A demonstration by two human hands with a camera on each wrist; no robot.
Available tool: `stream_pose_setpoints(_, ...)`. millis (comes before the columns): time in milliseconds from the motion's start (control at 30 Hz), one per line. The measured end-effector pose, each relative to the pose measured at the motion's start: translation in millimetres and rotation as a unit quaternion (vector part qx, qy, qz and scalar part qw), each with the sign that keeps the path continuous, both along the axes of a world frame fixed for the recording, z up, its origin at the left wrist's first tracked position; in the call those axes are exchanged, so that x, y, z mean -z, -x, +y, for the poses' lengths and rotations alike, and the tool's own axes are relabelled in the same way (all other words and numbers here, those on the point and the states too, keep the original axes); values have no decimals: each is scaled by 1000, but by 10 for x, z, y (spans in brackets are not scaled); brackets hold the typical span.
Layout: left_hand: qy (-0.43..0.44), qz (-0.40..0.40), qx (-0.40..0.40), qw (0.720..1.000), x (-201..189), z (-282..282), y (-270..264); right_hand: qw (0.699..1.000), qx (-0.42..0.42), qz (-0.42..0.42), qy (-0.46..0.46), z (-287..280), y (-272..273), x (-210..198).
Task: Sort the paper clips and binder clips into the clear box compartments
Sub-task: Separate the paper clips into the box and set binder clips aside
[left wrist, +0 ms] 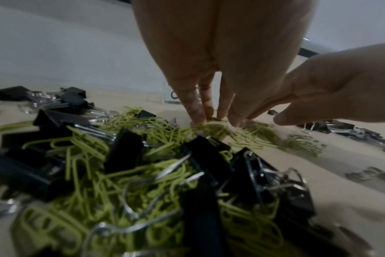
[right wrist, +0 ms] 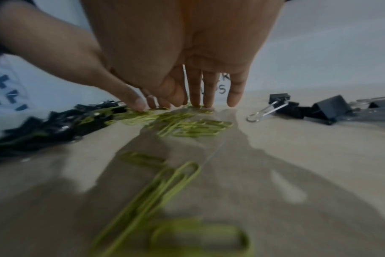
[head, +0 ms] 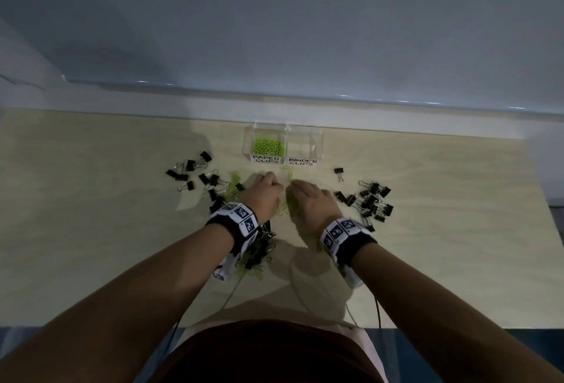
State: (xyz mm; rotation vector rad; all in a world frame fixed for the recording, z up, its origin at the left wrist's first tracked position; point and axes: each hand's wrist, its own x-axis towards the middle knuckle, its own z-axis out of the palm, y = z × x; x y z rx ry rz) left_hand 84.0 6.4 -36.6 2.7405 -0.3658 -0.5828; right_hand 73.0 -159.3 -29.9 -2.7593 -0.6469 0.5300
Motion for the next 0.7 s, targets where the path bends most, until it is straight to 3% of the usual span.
stream_pose_setpoints(100, 4, 1, 9, 1000, -18, -23, -51, 999, -13, 25, -35, -113, 134, -34)
stream_pose_setpoints(267, -35, -5, 51, 998, -51, -113, -202, 991, 105, 70, -47, -603, 294, -184)
stream_pose_setpoints(367, -60, -17, 63, 996, -56, -166, -167, 987, 122, 100, -40, -763, 477, -236)
stream_pose_setpoints(500, -27, -19, 89, 995, -36, -136, 39, 983, 132, 100, -77, -646, 605, -176)
stream_pose_setpoints(700, 52, 21, 80, 995, -69, -34, 193, 979, 152, 98, -92, -284, 303, -18)
